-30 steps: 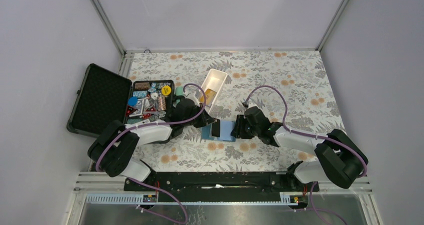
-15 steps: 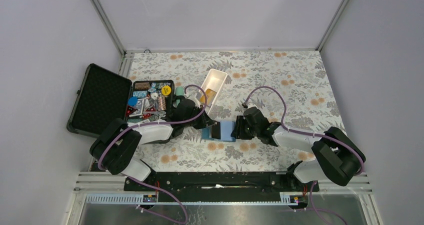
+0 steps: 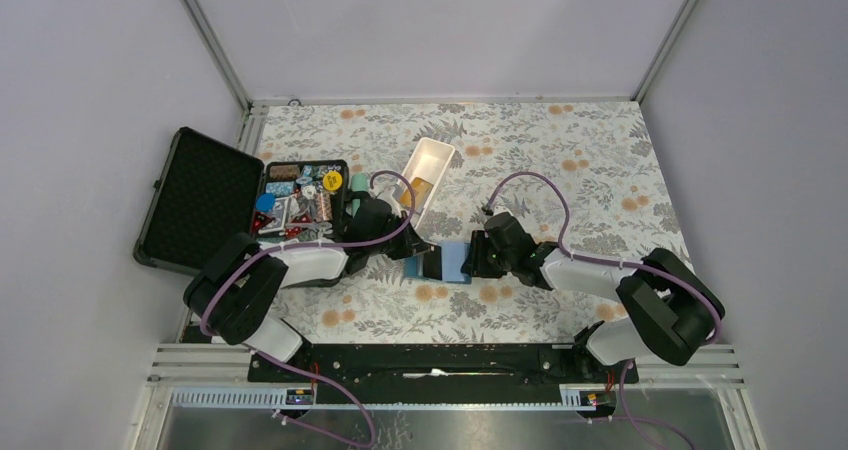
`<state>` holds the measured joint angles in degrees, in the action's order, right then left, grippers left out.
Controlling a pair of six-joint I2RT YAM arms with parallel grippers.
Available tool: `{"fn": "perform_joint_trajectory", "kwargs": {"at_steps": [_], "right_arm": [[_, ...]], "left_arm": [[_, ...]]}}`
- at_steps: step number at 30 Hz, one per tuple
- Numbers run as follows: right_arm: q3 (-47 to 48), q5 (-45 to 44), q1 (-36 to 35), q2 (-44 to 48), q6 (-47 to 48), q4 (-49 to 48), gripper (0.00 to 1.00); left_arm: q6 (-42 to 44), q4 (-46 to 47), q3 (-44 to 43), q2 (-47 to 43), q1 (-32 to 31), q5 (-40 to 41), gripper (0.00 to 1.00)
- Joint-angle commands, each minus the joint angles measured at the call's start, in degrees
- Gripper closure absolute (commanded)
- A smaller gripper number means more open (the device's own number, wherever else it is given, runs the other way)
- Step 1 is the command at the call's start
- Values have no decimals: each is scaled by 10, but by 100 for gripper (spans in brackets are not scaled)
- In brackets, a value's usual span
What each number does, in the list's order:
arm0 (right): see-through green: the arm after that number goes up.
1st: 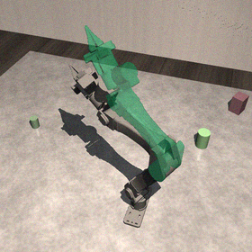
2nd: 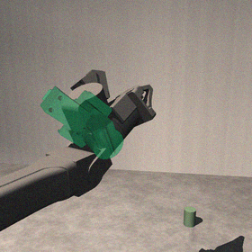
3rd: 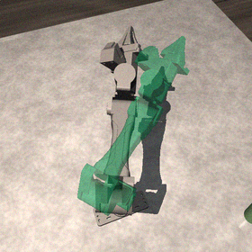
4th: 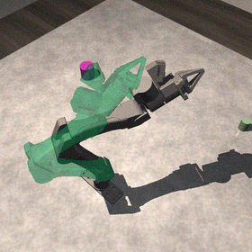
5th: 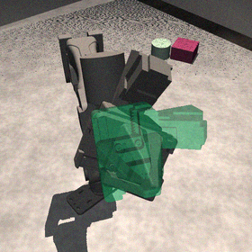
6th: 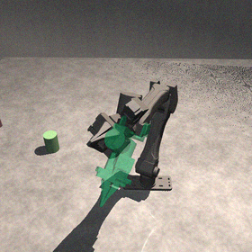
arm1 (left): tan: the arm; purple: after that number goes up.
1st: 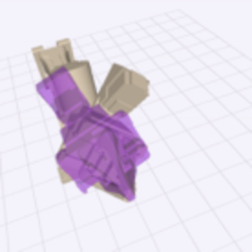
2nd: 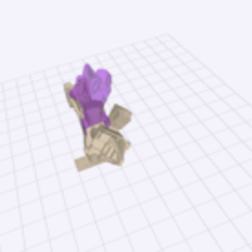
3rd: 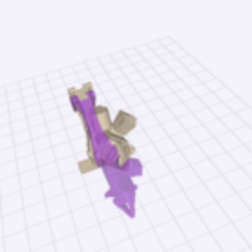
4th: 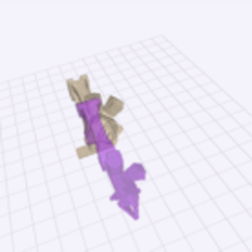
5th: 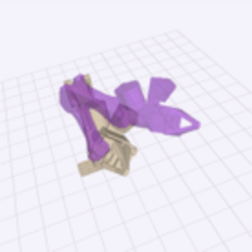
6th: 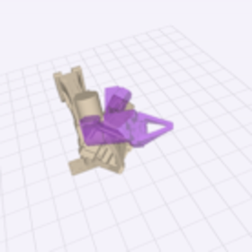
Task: Put the credit cards into the card holder
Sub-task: Insert the credit card into the card holder.
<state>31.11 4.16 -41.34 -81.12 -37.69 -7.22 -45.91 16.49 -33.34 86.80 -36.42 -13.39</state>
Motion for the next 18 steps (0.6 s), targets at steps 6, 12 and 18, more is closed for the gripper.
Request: {"fn": "perform_joint_trajectory", "kwargs": {"at_steps": [6, 12, 18], "right_arm": [[27, 11, -4, -24, -7, -20, 61], [31, 12, -8, -32, -8, -21, 62], [32, 11, -10, -38, -10, -21, 62]], "left_arm": [[0, 39, -15, 26, 1, -6, 100], [-11, 70, -7, 35, 1, -2, 100], [-24, 94, 3, 43, 0, 4, 100]]}}
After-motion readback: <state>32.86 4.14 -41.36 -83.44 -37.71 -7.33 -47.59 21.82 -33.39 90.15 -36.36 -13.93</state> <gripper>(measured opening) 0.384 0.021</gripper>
